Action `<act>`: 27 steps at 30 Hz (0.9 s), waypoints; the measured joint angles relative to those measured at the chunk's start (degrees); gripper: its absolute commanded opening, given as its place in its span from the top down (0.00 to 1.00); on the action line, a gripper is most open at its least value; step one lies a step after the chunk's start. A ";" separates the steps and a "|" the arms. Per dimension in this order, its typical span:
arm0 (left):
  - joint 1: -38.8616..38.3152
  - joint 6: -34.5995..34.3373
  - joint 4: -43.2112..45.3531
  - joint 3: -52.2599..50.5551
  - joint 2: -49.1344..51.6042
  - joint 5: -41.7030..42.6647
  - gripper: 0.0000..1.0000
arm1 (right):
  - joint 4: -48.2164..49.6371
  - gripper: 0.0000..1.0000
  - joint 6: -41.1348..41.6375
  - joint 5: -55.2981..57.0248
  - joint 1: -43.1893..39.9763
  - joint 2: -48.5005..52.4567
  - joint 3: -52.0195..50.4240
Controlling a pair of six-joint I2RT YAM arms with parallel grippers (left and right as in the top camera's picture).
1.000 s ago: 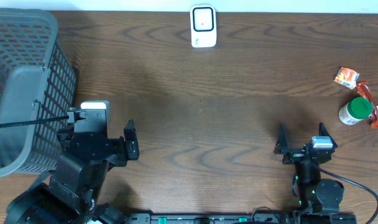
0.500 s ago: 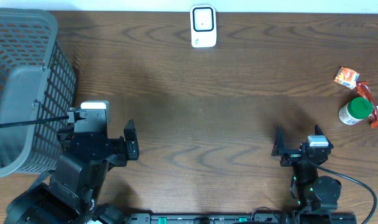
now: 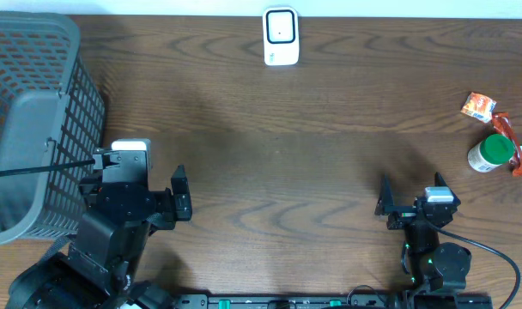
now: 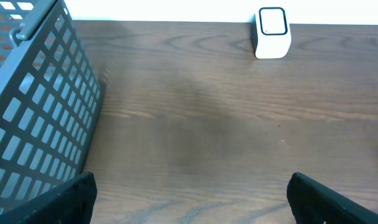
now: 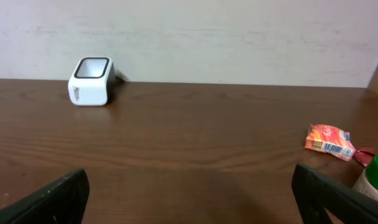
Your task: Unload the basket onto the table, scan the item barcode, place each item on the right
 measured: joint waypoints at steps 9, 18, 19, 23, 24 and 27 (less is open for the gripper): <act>0.00 0.00 0.00 0.00 0.00 0.00 0.02 | 0.00 0.01 0.00 0.00 0.00 0.00 0.00; 0.37 0.04 0.72 0.00 0.00 0.00 0.02 | 0.00 0.01 0.00 0.00 0.00 0.00 0.00; 0.94 0.04 1.42 0.00 0.00 0.00 0.02 | 0.00 0.01 0.00 0.00 0.00 0.00 0.00; 4.17 0.07 7.15 -0.87 -0.11 -0.15 0.02 | 0.00 0.01 0.00 0.02 0.00 0.00 0.00; 4.79 0.13 8.76 -1.68 -0.20 -0.20 0.02 | 0.00 0.01 0.00 0.00 0.00 0.00 0.00; 6.19 1.53 13.57 -5.55 -1.11 0.15 0.02 | 0.02 0.01 0.00 0.02 0.00 0.00 0.00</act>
